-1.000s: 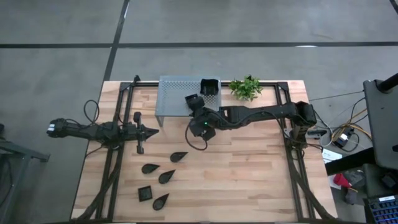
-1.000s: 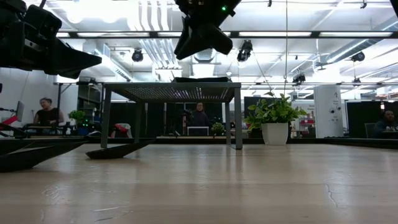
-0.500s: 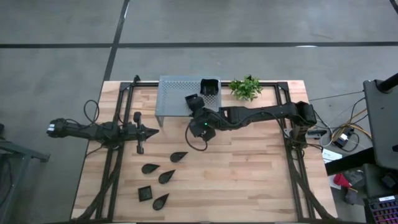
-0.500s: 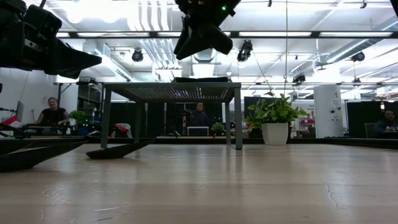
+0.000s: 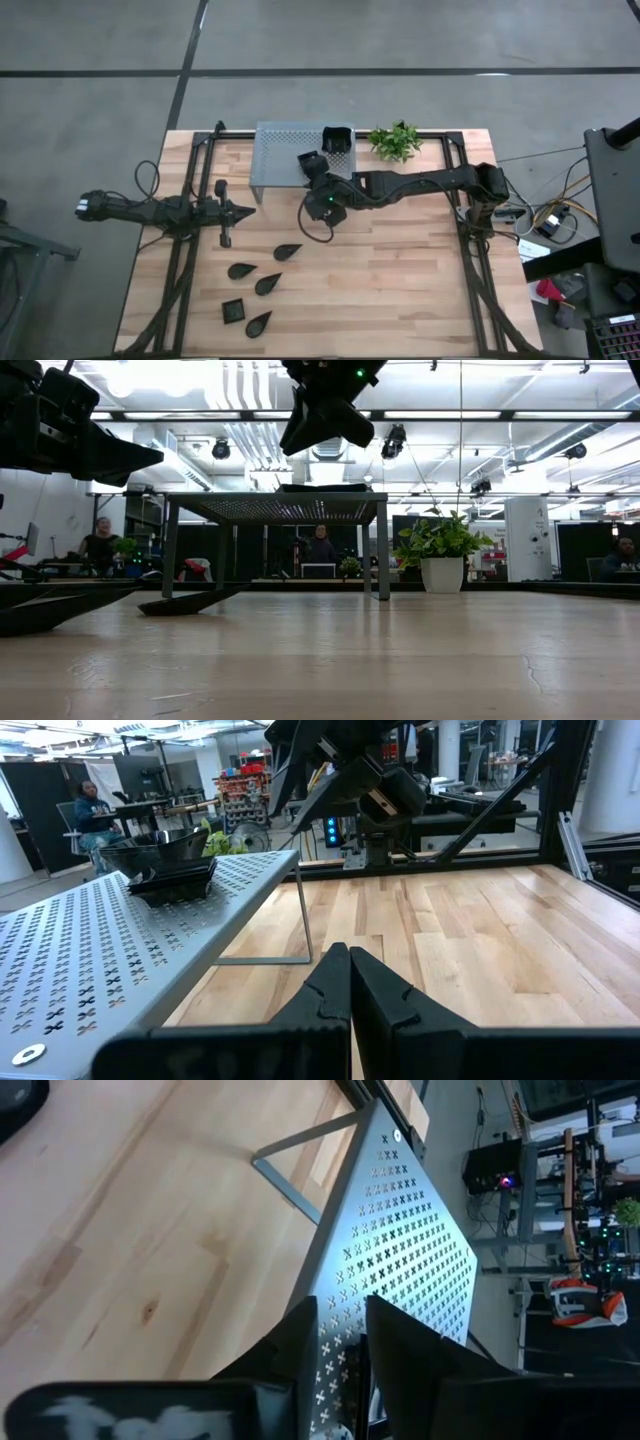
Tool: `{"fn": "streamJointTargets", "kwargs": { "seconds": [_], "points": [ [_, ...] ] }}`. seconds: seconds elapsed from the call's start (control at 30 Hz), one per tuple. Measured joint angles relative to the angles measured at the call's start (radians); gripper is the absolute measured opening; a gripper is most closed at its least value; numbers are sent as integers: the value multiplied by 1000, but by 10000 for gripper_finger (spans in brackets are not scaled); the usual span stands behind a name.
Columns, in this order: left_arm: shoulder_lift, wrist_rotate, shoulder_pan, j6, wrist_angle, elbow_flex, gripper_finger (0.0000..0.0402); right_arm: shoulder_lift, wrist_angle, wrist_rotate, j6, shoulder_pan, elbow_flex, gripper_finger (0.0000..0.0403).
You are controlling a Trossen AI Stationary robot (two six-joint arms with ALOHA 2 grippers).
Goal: Pick & Place Mini shaped plates
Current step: Put the black drop-shaped plate on the shelf
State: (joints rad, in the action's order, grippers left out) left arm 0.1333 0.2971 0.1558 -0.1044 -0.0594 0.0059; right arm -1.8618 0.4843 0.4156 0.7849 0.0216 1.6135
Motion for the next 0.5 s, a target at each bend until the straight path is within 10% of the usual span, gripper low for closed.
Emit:
{"fn": "streamJointTargets", "kwargs": {
  "seconds": [0.5],
  "points": [
    [0, 0, 0, 0, 0, 0, 0, 0, 0, 0, 0, 0, 0, 74]
  ]
}}
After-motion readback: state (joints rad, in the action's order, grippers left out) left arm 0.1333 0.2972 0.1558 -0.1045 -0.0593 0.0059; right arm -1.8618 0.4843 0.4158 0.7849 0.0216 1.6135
